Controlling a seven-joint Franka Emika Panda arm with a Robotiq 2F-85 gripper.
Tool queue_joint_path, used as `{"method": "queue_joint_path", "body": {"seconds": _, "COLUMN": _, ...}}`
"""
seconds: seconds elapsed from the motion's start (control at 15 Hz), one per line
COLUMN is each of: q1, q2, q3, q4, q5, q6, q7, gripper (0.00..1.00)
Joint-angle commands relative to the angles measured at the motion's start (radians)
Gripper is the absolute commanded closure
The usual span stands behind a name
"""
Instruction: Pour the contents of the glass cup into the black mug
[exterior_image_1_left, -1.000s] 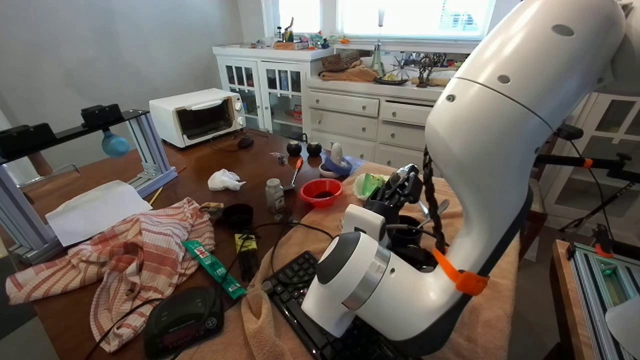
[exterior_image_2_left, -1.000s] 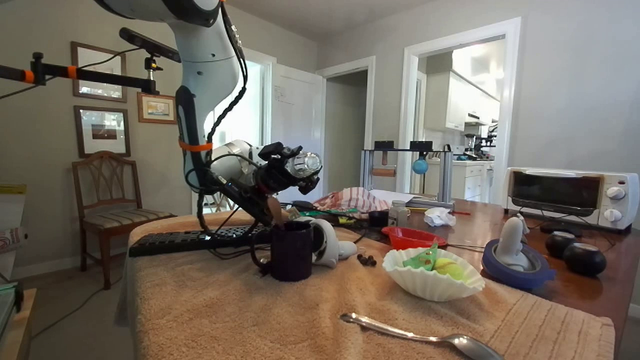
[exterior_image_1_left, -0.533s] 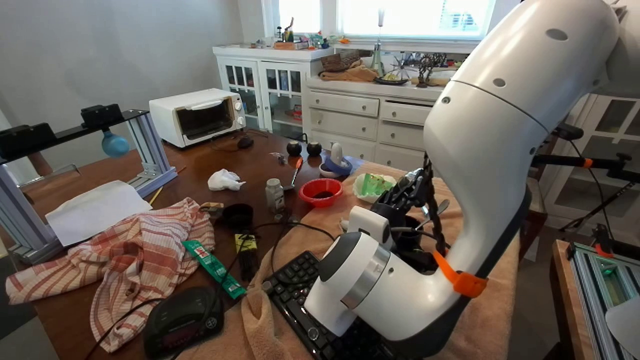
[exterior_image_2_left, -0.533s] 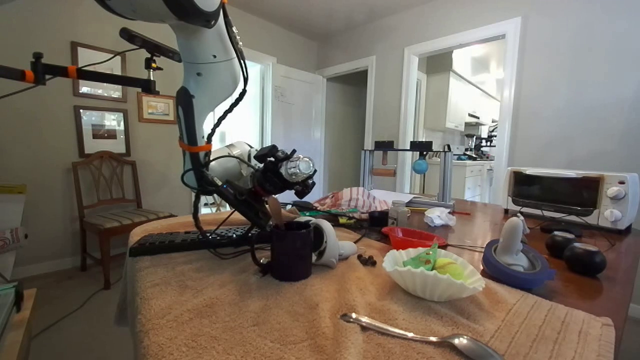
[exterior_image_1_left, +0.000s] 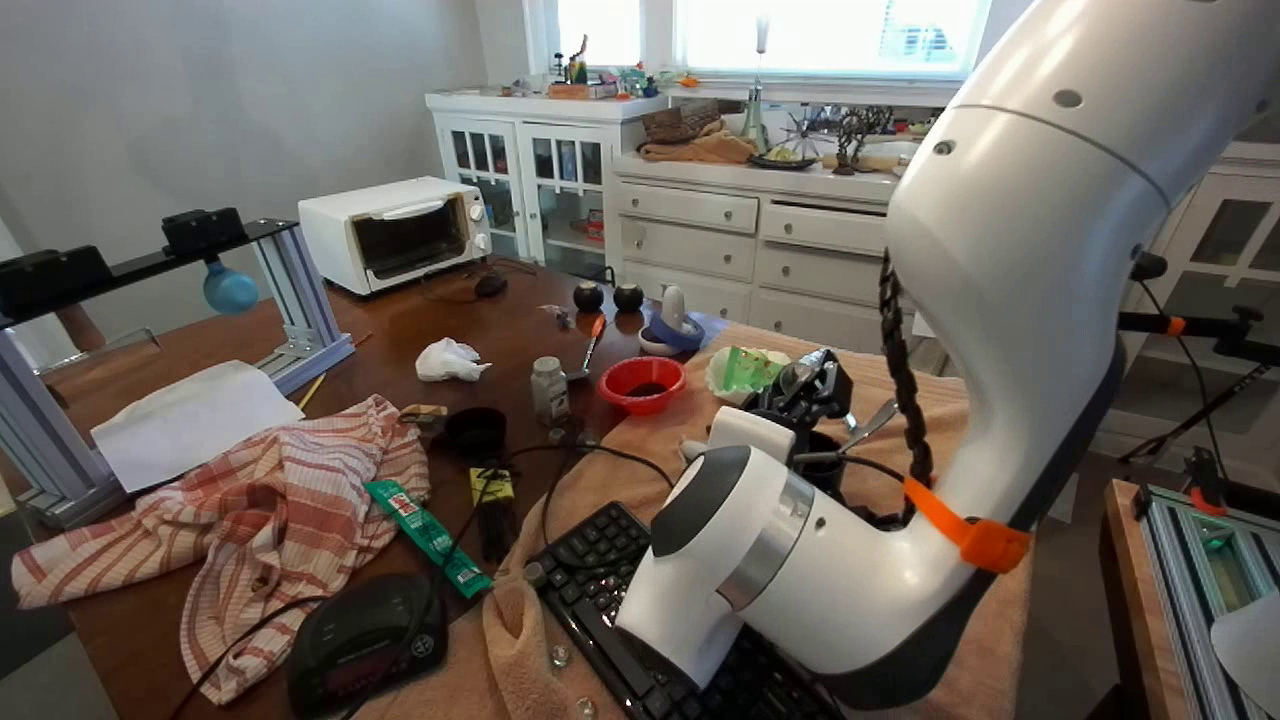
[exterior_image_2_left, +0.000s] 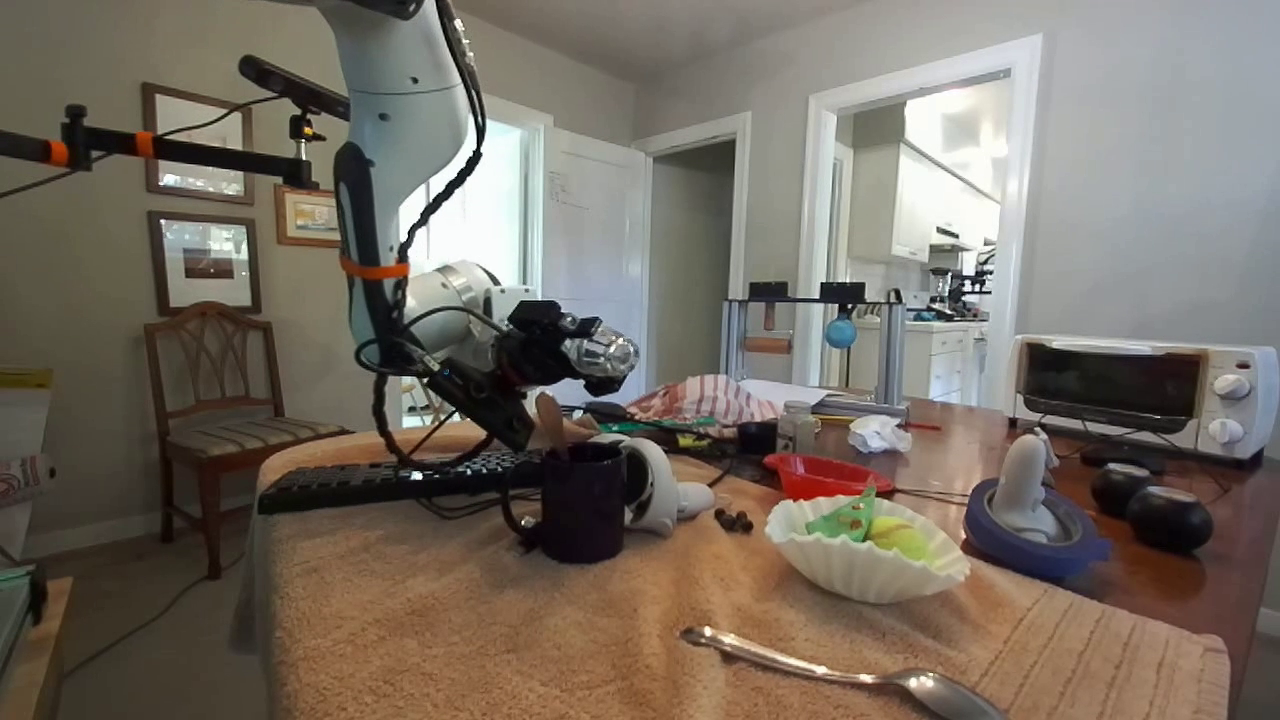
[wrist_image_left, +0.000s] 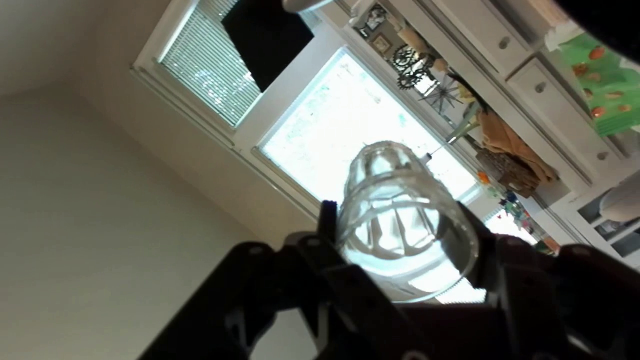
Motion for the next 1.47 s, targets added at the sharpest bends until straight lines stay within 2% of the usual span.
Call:
{"method": "queue_joint_path", "body": {"seconds": 0.0, "q1": -0.044, "q2": -0.144, "q3": 0.024, "q4": -0.157, "q5": -0.06, "q6": 0.149, "q7": 0.028, "gripper": 0.7}}
{"method": "queue_joint_path", "body": {"seconds": 0.27, "q1": -0.105, "q2": -0.276, "q3": 0.022, "q4": -0.274, "q5": -0.129, "q6": 0.375, "q7": 0.022, "gripper": 0.7}}
{"method": "queue_joint_path", "body": {"seconds": 0.67, "q1": -0.225, "q2": -0.494, "q3": -0.02, "q4": -0.417, "q5": -0.219, "q6": 0.772, "q7": -0.017, "gripper": 0.7}}
{"method": "queue_joint_path", "body": {"seconds": 1.0, "q1": -0.289, "q2": -0.645, "q3": -0.08, "q4": -0.461, "q5": -0.263, "q6": 1.079, "q7": -0.175, "gripper": 0.7}}
{"method": "queue_joint_path", "body": {"seconds": 1.4, "q1": -0.358, "q2": -0.652, "q3": -0.187, "q4": -0.457, "q5": -0.224, "q6": 1.461, "q7": -0.39, "gripper": 0.7}}
